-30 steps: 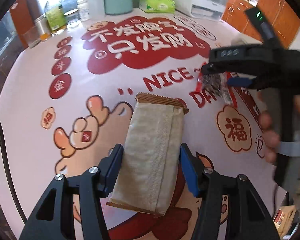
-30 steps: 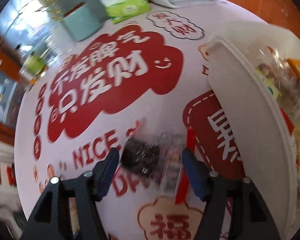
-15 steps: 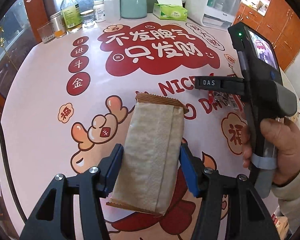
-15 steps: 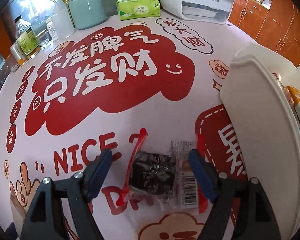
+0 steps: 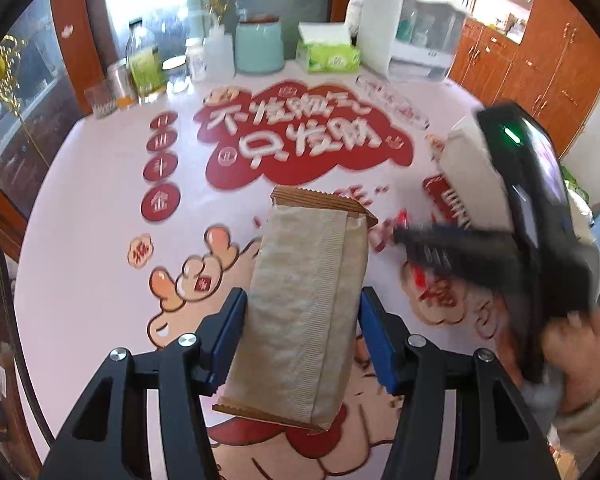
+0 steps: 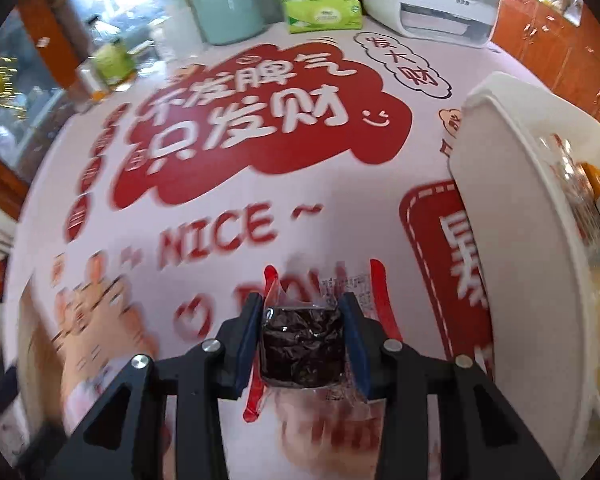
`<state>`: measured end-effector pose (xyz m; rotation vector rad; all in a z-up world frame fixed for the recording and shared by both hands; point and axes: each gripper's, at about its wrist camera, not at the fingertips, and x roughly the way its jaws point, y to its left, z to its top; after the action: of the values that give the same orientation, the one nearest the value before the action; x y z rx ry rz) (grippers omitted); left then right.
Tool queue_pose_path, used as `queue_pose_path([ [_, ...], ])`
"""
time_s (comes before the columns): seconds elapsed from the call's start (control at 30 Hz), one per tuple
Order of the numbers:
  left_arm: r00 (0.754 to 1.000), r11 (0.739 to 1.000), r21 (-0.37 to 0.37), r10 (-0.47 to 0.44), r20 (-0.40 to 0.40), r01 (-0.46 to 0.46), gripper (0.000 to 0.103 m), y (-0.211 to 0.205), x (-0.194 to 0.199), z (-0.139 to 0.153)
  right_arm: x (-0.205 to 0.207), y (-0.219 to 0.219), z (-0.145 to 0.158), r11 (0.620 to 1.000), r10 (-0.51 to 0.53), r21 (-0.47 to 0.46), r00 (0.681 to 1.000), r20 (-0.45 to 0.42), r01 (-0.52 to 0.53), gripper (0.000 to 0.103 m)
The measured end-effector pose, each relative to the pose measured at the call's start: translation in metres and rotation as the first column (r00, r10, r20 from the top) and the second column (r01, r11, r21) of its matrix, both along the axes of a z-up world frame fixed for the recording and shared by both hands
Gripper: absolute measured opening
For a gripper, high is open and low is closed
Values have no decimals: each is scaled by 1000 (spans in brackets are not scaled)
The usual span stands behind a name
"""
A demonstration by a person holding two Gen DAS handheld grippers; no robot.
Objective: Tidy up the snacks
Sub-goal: 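Carry both packs over the white tray and open both tools to release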
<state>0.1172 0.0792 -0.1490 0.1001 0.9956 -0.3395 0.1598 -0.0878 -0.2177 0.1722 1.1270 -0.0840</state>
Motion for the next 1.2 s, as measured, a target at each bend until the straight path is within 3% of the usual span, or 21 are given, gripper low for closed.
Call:
queue_pose_path([
  [0.1,999,1000,-14,-5,46,6,55,-15,-9,26,-36,-5,29,996,59,67,997,42,-62,40],
  [0.27,997,999,-54,0,78,4,55,-59,-19,70,-90,-31,84,983,143,92,980,136,-156,40],
  [0.43,995,996,-87,-21,99,29,55,-123,-27,100,-119,-80,122,987,156,4,970,186,-159,40],
  [0.77,999,995,-87,-48,16,49,55,-237,-24,100,-142,-197,156,996,76,-72,968,240,-61,41],
  [1.07,997,995,-64,-79,-6,78,57,-293,-18,97,-145,-247,151,996,67,-66,976,205,-54,43],
  [1.1,997,995,-56,-81,2,81,64,-297,-20,97,-145,-249,150,997,68,-60,978,198,-58,44],
  [1.13,997,996,-51,-76,8,77,82,-298,-20,97,-145,-252,147,997,73,-54,979,190,-64,44],
  [1.2,998,997,-55,-47,37,49,96,-297,-26,98,-146,-255,144,996,78,-48,981,180,-71,48],
])
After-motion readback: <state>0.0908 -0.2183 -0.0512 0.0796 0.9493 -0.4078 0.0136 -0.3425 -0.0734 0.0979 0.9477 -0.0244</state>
